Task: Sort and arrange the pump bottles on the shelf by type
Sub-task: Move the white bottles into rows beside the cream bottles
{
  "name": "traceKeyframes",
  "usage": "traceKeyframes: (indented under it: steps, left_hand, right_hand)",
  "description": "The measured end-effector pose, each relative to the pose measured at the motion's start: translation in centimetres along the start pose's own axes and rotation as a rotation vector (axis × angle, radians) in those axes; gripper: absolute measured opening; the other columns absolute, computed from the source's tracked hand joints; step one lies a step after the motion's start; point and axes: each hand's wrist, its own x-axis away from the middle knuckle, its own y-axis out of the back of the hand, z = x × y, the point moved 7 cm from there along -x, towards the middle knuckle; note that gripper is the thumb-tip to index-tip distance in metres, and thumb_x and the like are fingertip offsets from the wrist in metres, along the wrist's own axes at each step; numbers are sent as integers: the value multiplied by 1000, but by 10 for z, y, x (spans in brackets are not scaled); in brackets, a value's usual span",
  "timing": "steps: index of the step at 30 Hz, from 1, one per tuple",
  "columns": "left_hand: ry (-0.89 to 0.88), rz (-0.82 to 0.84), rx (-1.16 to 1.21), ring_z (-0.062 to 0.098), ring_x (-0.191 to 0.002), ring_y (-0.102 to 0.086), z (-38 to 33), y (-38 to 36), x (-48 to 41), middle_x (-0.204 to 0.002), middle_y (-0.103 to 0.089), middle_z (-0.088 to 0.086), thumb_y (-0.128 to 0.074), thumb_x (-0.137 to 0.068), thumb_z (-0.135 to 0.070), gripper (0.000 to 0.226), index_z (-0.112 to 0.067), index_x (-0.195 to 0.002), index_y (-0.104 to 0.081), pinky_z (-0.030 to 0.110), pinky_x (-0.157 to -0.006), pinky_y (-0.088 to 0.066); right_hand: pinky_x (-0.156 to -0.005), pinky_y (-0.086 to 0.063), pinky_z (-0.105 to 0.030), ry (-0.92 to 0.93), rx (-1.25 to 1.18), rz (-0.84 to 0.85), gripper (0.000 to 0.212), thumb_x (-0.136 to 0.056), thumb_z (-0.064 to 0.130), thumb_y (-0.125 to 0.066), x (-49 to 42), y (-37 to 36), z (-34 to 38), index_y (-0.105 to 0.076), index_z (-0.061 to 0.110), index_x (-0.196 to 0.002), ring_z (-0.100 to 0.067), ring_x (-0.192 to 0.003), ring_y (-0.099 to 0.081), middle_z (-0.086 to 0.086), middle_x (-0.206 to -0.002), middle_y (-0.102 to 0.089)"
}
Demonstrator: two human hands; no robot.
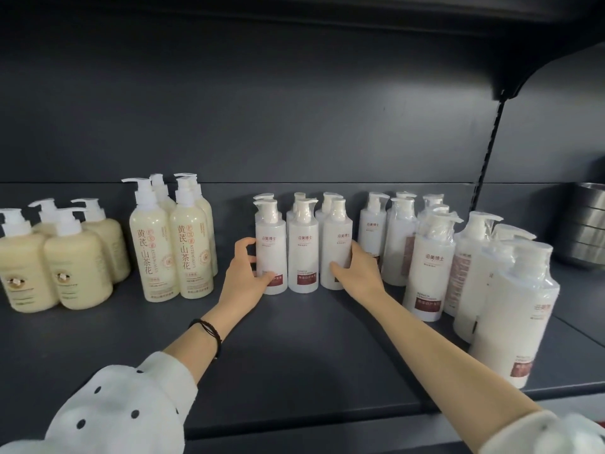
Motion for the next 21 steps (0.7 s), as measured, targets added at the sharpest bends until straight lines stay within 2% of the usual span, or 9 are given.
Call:
traceKeyframes:
  steps: [3, 6, 10, 12, 15, 19, 21]
  left_hand:
    - [-4, 4, -7, 24, -100, -61, 1, 0, -1, -117, -55, 4, -71, -82, -11, 70, -24, -136, -28, 40, -90, -51]
    - [-13, 19, -27, 22, -100, -61, 2, 0, -2, -117, -55, 3, -70, -82, -13, 70, -25, -135, -27, 40, -90, -52]
    - [-32, 27, -107, 16, -93, -62, 1, 4, 2, -110, -58, 0, -68, -85, -20, 59, -25, -130, -31, 32, -77, -51]
    - [-29, 11, -231, 13, -88, -59, 1, 8, 8, -108, -58, -1, -64, -88, -27, 42, -23, -120, -38, 30, -71, -49]
    - [-88, 67, -514, 10, -86, -57, -8, 8, 20, -104, -57, -4, -55, -90, -42, 24, -25, -105, -49, 33, -71, -53]
    - [-326, 225, -943, 15, -102, -53, -48, -3, 45, -113, -58, -6, -44, -90, -56, 40, -28, -116, -58, 32, -79, -48]
    - [-391, 219, -1023, 16, -108, -51, -67, -10, 65, -117, -58, -7, -42, -90, -58, 45, -30, -122, -57, 32, -82, -42]
  right_hand:
    - [-94, -46, -32, -5, 8, -13, 47, -89, 18, -61, -1, -4, -1, -45, 15, -133, -20, -118, -56, -3, -131, -58]
    - [-95, -42, -26, 19, -38, 1, 51, -90, 14, -60, 5, -2, -1, -41, 16, -137, -18, -118, -54, -1, -133, -56]
    - [-92, -41, -24, 21, -19, 62, 53, -90, 12, -59, 11, 0, -1, -38, 17, -138, -18, -118, -54, 0, -132, -55]
    - [-87, -44, -25, 2, 41, 56, 44, -89, 17, -60, 14, 3, -2, -45, 16, -131, -18, -112, -57, -1, -125, -59]
    - [-79, -52, -33, 28, 328, 7, 28, -91, 28, -57, 25, 14, -1, -56, 14, -115, -19, -98, -59, -2, -112, -61]
    - [-72, -52, -32, 213, 594, -9, 28, -93, 32, -50, 57, 33, 21, -61, 15, -113, -19, -98, -58, -2, -111, -60]
    - [-72, -51, -32, 301, 658, 22, 30, -93, 33, -50, 77, 39, 28, -60, 16, -117, -20, -104, -55, -2, -113, -58]
